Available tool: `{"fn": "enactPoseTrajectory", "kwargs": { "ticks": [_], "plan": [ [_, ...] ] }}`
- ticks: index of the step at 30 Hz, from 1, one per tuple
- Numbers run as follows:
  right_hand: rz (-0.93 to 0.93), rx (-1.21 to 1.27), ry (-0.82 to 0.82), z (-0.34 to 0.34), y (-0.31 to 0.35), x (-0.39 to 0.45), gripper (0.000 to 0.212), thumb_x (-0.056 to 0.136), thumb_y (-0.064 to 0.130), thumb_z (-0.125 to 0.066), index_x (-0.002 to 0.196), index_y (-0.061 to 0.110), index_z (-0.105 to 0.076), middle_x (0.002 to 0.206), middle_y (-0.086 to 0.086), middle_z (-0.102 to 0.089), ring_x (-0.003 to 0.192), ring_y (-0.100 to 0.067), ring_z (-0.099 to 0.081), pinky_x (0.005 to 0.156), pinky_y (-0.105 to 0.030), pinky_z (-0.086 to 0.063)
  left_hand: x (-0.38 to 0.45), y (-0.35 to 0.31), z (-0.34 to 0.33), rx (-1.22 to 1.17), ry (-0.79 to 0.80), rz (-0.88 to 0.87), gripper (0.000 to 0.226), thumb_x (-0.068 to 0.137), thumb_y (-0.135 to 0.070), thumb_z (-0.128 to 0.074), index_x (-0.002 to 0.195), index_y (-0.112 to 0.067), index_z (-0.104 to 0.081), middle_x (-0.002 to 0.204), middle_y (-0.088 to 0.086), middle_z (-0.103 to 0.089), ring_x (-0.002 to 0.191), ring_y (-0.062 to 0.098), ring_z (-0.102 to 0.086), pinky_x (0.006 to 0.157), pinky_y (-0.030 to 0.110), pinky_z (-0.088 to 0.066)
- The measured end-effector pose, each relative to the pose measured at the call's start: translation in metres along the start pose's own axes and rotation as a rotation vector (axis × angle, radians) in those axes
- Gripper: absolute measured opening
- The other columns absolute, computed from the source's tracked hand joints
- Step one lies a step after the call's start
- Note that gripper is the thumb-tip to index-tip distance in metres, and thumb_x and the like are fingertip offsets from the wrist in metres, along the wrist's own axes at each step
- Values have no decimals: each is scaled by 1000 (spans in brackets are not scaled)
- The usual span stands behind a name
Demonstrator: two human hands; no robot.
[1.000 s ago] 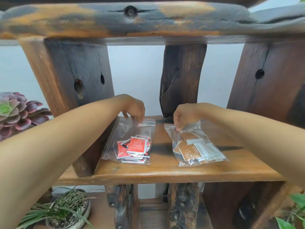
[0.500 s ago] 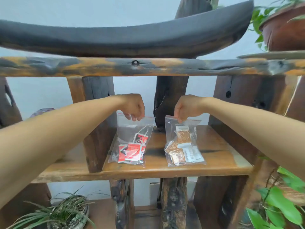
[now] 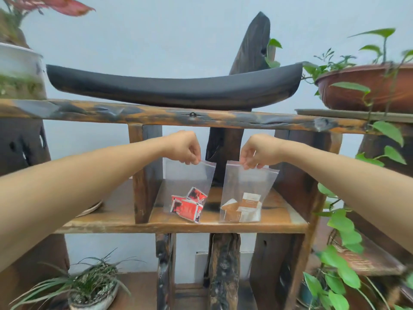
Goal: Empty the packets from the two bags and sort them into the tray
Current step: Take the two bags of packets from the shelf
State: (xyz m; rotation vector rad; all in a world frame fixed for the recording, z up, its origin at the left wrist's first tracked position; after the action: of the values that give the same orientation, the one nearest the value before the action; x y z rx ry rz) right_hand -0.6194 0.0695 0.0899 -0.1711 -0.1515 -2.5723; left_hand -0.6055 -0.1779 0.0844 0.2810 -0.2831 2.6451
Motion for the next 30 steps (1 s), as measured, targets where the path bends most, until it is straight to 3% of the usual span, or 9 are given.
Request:
{"fn": "enactPoseTrajectory", "kwargs": {
  "ticks": [3, 6, 11, 14, 19, 24, 30],
  "plan": [
    [6, -18, 1, 11, 10, -20, 8, 88, 20, -79, 95, 15, -78, 89, -6, -77, 75, -18, -74, 65, -21, -63, -11, -14, 12, -16, -23, -8, 11, 91, -18, -73, 95, -10, -79, 70, -8, -69, 61, 7, -67, 57, 14, -50],
    [-7, -32, -5, 20, 17, -41, 10, 87, 22, -80, 95, 16, -78, 86, -5, -77, 72, -15, -74, 69, -26, -64, -20, -26, 22, -30, -47, -18, 12, 90, -19, -75, 94, -9, -80, 74, -1, -73, 63, 10, -69, 59, 17, -55],
    [-10, -20, -29, 33, 31, -88, 5, 88, 23, -80, 87, 23, -75, 72, 8, -72, 51, 6, -63, 61, -14, -51, -33, -46, 25, -61, -23, -56, 12, 88, -23, -77, 90, -12, -81, 75, 0, -76, 64, 10, -71, 63, 20, -59],
    [-7, -27, -60, 39, 39, -125, 5, 89, 27, -79, 86, 27, -75, 72, 12, -72, 54, 9, -62, 65, -17, -51, -45, -59, 14, -116, -12, -101, 10, 89, -25, -77, 86, -16, -81, 75, -2, -76, 68, 11, -73, 67, 23, -62],
    [-35, -40, -57, 29, 46, -186, 1, 90, 28, -78, 89, 29, -77, 70, 21, -67, 64, 12, -63, 59, -5, -44, -68, -73, -18, -229, 51, -210, 7, 89, -25, -76, 85, -20, -80, 76, -6, -75, 73, 7, -73, 67, 20, -60],
    [-166, -21, -109, 15, 50, -238, 7, 90, 30, -77, 93, 26, -80, 88, 7, -78, 83, -4, -70, 79, -32, -58, -89, -87, -49, -370, 55, -297, 7, 88, -25, -77, 89, -20, -81, 84, -3, -78, 80, 11, -73, 77, 30, -62],
    [-318, 53, -212, -1, 72, -294, 15, 89, 30, -78, 99, 20, -83, 90, 9, -79, 83, -2, -71, 84, -29, -61, -112, -116, -69, -471, 36, -417, 5, 88, -26, -77, 90, -27, -82, 85, -11, -76, 84, 2, -71, 74, 24, -60]
  ]
}}
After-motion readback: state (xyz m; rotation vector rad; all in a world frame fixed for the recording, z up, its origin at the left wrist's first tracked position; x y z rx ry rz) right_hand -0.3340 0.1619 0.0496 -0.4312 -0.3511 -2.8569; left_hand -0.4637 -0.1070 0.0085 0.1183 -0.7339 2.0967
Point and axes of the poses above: each hand's wrist, its own x-axis towards the middle knuckle, its own z-axis out of the back of the hand, y = z × x, the point moved 2 cm from there along x, towards the middle knuckle
